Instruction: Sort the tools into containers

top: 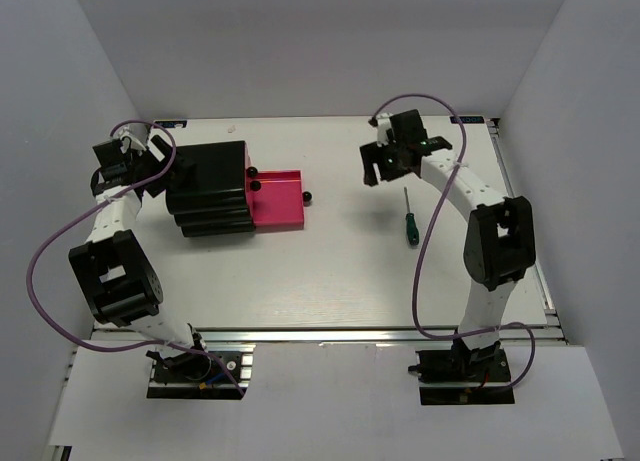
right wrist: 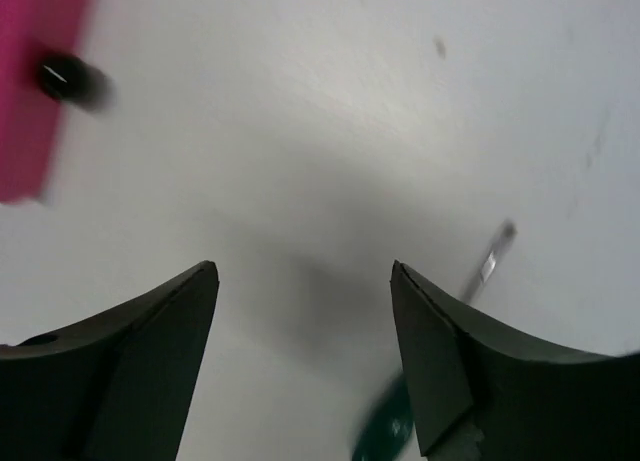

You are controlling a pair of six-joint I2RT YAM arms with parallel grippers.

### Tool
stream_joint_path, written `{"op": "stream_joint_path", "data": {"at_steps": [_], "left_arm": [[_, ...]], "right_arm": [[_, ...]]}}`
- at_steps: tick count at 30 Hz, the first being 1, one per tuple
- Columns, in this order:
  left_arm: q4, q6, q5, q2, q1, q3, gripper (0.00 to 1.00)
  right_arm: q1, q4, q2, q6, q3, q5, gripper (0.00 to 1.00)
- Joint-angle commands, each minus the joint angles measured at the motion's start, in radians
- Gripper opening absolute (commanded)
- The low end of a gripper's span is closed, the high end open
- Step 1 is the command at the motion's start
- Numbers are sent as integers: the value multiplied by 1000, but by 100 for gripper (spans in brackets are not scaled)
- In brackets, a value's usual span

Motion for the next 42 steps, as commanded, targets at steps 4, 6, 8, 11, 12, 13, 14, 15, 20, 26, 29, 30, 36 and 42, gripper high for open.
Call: {"op": "stream_joint_path", "data": {"at_steps": [4,6,8,11,12,13,14,15,20,26,29,30,36,42], "left_arm": [[-194,48,-7,51,-29,-79,97],[-186,47,-1,51,-27,-79,97],[-183,44,-1,50,-27,-83,97],[-180,44,2,51,-29,-85,97],[-180,44,1,53,-29,-86,97],[-182,44,2,54,-27,-86,97],[-182,44,2,54,-27,-86,97],[-182,42,2,54,-27,-86,96],[-191,47,-1,54,-29,-80,96],[-180,45,2,44,-27,-103,96],[-180,45,-1,38,-27,-111,96],[-182,50,-1,39,-27,-111,97],[-189,51,1,48,-27,-92,96],[-186,39,-1,38,-29,-100,97]], "right_arm": [[-86,-267,-116,106,-264,232,79],[-134,-259,-146,121,-315,268,79],[-166,-256,-159,118,-353,283,78],[-186,-245,-151,114,-375,297,78],[-186,-242,-145,115,-380,298,78],[-186,-242,-134,124,-380,292,77],[-188,-242,-108,134,-375,277,76],[-186,-239,-95,143,-370,269,76],[-185,-222,-18,171,-335,263,66],[-186,-180,24,111,-338,231,37],[-172,-158,10,-5,-332,94,13],[-157,-150,1,-50,-324,46,8],[22,-29,-41,-144,-220,-241,0],[202,-153,238,9,278,-242,0]]}}
